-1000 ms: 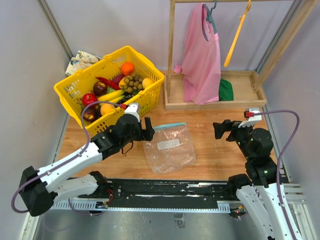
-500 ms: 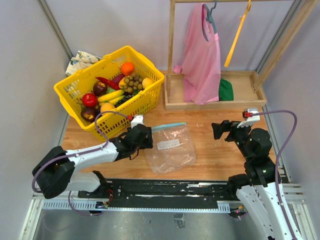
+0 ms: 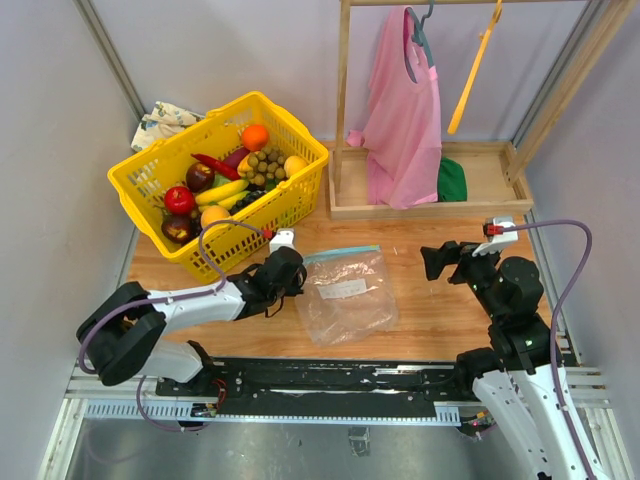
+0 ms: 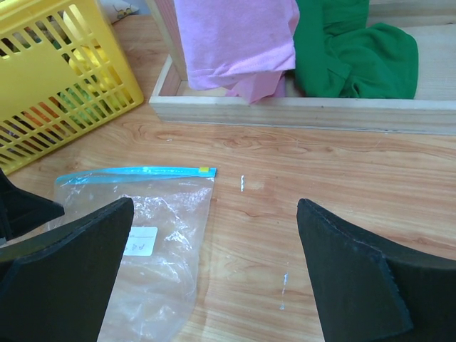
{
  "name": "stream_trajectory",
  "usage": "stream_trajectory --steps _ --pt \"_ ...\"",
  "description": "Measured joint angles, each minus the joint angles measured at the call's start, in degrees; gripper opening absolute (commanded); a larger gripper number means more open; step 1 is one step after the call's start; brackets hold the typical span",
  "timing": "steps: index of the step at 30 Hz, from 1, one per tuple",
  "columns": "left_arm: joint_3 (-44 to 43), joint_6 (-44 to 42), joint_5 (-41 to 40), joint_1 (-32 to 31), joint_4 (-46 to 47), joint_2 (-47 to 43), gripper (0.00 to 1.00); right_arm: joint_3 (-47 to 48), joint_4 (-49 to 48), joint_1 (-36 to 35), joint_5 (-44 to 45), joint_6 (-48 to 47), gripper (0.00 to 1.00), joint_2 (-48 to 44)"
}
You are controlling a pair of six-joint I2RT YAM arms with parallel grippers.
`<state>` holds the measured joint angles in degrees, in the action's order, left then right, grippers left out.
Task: Place the food in the zip-top bag and seal the zipper
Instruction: Pick up the zipper food storage bag at the center of the board, then open the zipper of the food storage bag.
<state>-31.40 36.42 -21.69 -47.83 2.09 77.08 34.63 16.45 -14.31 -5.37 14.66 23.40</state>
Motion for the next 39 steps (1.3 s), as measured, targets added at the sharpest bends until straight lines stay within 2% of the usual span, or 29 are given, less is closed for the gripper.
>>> stream_trajectory --steps 8,16,22,31,39 --pt "-2.9 -10.0 1.0 0.0 0.8 -4.5 0.00 0.3 -0.1 -0.3 -2.1 0.0 0.98 0.8" --pt "-10.3 -27.5 4.5 0.0 2.8 -8.6 0.00 2.9 -0.4 -0.3 -7.2 -0.4 0.99 6.3" --pt "-11.3 -42.4 9.2 0.0 5.3 -10.5 0.00 5.6 -0.9 -0.3 -12.2 -1.7 0.99 10.8" --pt "-6.7 -65.8 19.0 0.0 17.0 -16.9 0.00 10.2 -0.6 -0.3 -19.1 -3.8 0.90 15.8" --pt "-6.4 -78.2 26.7 0.0 19.3 -17.9 0.00 14.9 0.6 -0.3 -22.8 -5.7 0.82 19.7"
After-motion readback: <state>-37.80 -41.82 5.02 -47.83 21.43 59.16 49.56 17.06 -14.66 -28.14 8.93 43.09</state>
